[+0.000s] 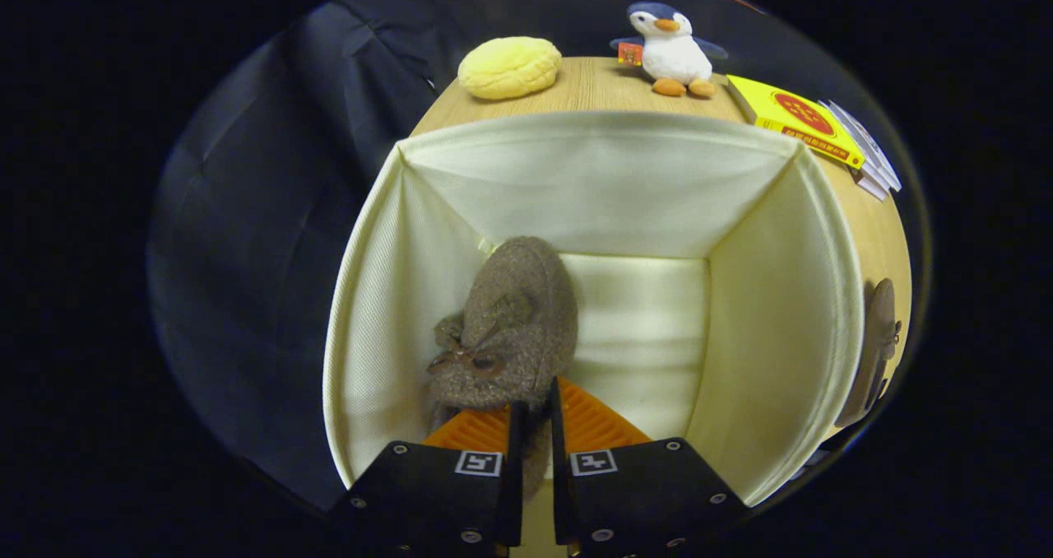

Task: Open the storage box then place both shoes into the box .Put the left shoe in first, then the right shoe, with the right side of both shoes facing outward in a uniform manner.

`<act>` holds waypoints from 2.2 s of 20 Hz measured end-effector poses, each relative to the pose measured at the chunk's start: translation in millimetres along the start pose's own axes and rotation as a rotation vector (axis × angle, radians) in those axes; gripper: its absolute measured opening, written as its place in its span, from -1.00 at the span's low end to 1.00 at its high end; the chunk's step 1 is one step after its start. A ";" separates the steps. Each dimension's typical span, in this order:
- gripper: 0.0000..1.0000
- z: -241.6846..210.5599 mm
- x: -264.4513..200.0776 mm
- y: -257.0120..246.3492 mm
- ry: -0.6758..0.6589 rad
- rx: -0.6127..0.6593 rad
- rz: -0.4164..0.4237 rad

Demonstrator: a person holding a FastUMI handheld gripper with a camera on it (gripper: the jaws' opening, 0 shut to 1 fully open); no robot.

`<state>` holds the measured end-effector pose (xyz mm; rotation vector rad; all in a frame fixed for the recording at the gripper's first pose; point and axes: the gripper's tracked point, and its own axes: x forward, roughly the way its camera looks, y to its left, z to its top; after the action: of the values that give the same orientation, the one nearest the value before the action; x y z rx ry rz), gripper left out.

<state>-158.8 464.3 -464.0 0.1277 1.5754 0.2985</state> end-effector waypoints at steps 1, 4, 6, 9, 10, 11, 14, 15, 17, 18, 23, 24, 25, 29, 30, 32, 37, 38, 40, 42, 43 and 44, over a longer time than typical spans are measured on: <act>-0.62 0.3 -2.0 -1.7 0.007 -0.006 0.011; -0.33 -0.8 -10.8 7.6 0.018 -0.008 0.095; -0.08 1.3 -22.8 8.3 -0.001 -0.019 0.146; 0.25 5.6 -51.2 8.0 -0.039 -0.004 0.250; 0.28 9.9 -61.8 2.8 -0.072 -0.010 0.269; 0.35 15.3 -70.6 -6.8 -0.116 -0.024 0.272; 0.47 27.8 -102.5 -32.2 -0.233 -0.038 0.306; 0.53 32.9 -115.3 -44.4 -0.274 -0.040 0.308; 0.65 39.7 -137.0 -70.8 -0.347 -0.045 0.298; 0.70 38.9 -147.2 -88.6 -0.362 -0.042 0.281; 0.93 27.7 -172.3 -194.1 -0.453 0.014 0.181; 0.93 19.8 -171.1 -215.4 -0.455 0.031 0.150; 0.93 10.9 -169.5 -237.3 -0.441 0.054 0.115; 0.92 -19.1 -165.6 -313.6 -0.420 0.126 0.019; 0.92 -25.9 -163.3 -331.3 -0.409 0.122 -0.007; 0.91 -38.0 -155.2 -366.4 -0.406 0.132 -0.057; 0.75 -64.4 -119.6 -426.0 -0.341 0.123 -0.144; 0.72 -66.6 -112.9 -432.0 -0.331 0.117 -0.149; 0.60 -63.9 -101.4 -439.4 -0.343 0.101 -0.160; 0.46 -60.1 -87.0 -451.4 -0.355 0.081 -0.191; 0.34 -58.5 -81.7 -457.7 -0.362 0.076 -0.210; 0.28 -54.8 -78.5 -462.5 -0.379 0.080 -0.222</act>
<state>-162.4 -5.6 -512.2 0.0657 1.2110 0.0320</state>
